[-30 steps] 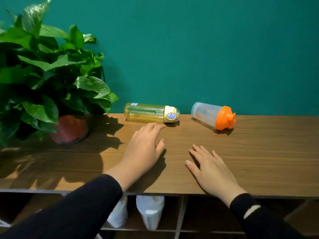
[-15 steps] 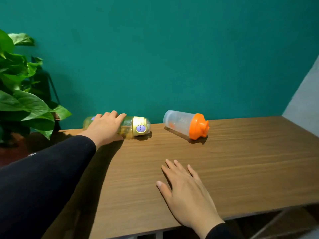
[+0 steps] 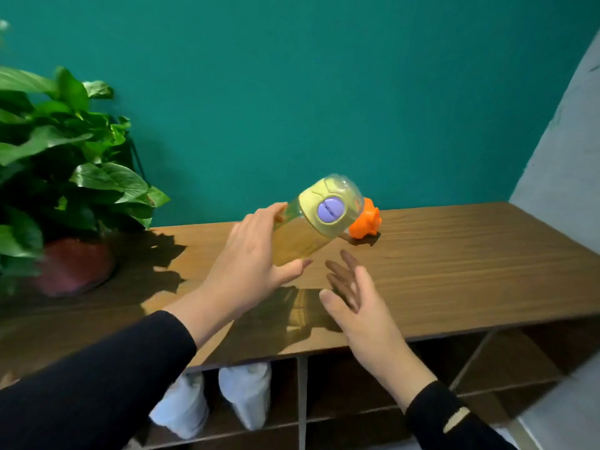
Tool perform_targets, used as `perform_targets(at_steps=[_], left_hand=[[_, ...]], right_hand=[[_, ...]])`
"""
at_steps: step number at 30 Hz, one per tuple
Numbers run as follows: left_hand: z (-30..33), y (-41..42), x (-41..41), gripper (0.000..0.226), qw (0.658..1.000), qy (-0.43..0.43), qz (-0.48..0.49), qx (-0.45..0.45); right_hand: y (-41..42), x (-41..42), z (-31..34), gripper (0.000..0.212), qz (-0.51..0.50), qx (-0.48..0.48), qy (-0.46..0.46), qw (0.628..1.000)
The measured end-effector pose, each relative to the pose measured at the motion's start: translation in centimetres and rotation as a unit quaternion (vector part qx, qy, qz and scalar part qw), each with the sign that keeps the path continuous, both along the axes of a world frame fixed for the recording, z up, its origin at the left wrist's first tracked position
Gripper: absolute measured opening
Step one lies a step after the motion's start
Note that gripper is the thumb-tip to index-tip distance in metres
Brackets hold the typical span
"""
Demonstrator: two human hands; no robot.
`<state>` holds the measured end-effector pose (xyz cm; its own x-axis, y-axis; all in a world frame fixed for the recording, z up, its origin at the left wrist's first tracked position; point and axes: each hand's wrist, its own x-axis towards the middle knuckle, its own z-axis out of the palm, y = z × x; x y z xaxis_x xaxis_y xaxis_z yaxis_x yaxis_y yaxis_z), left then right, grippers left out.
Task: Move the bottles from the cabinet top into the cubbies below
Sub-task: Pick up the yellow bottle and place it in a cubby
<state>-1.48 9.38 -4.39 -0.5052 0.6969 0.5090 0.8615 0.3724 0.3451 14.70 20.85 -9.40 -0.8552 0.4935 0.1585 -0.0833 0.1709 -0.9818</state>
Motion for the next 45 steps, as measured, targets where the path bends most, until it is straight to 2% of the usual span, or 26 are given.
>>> perform_targets(at_steps=[3, 7, 9, 11, 13, 17, 20, 26, 31, 33, 38, 40, 42, 45], left_hand=[[-0.5, -0.7, 7.1, 0.087, 0.99, -0.044, -0.11, 0.071], [-3.8, -1.2, 13.6, 0.085, 0.967, -0.141, -0.193, 0.083], [-6.5, -1.2, 15.6, 0.089, 0.964, -0.172, -0.197, 0.053], [-9.3, -1.3, 17.2, 0.094, 0.971, -0.173, -0.163, 0.001], [-11.7, -1.1, 18.3, 0.099, 0.966, -0.216, -0.126, -0.064], [-16.0, -0.1, 18.2, 0.102, 0.913, -0.379, -0.099, -0.111], [-18.0, 0.6, 17.2, 0.091, 0.887, -0.446, -0.076, -0.093], [-21.6, 2.0, 14.3, 0.045, 0.873, -0.473, -0.018, -0.12], [-22.5, 3.2, 12.8, 0.017, 0.883, -0.446, 0.049, -0.138], [-22.7, 3.6, 12.5, 0.018, 0.885, -0.443, 0.07, -0.121], [-23.0, 4.2, 12.0, 0.044, 0.881, -0.459, 0.074, -0.089], [-23.3, 4.3, 12.0, 0.04, 0.874, -0.472, 0.086, -0.078], [-23.4, 4.3, 12.2, 0.038, 0.869, -0.476, 0.104, -0.086], [-22.8, 4.3, 12.5, 0.024, 0.868, -0.475, 0.109, -0.095]], right_hand=[[-1.9, 4.3, 1.6, 0.079, -0.034, -0.046, 0.112, 0.992], [-3.4, 10.2, 0.8, 0.085, -0.11, -0.083, 0.135, 0.981], [-3.3, 12.2, -1.1, 0.088, -0.139, -0.083, 0.106, 0.981], [-2.7, 13.5, -3.9, 0.099, -0.175, -0.065, 0.052, 0.981], [-2.5, 14.3, -6.3, 0.11, -0.17, -0.024, -0.009, 0.985], [-1.7, 13.8, -12.6, 0.084, -0.163, -0.062, -0.108, 0.979], [-0.8, 11.8, -15.7, 0.079, -0.146, -0.078, -0.172, 0.971], [0.9, 7.2, -18.5, 0.076, -0.126, -0.082, -0.223, 0.963], [1.7, 4.9, -19.6, 0.065, -0.136, -0.085, -0.241, 0.957], [2.0, 4.2, -19.5, 0.07, -0.137, -0.086, -0.248, 0.955], [2.4, 3.2, -19.1, 0.064, -0.123, -0.059, -0.263, 0.955], [2.4, 3.2, -19.1, 0.067, -0.116, -0.044, -0.262, 0.957], [2.3, 3.2, -19.1, 0.059, -0.109, -0.029, -0.27, 0.956], [2.1, 3.2, -19.1, 0.057, -0.109, -0.019, -0.267, 0.957]])
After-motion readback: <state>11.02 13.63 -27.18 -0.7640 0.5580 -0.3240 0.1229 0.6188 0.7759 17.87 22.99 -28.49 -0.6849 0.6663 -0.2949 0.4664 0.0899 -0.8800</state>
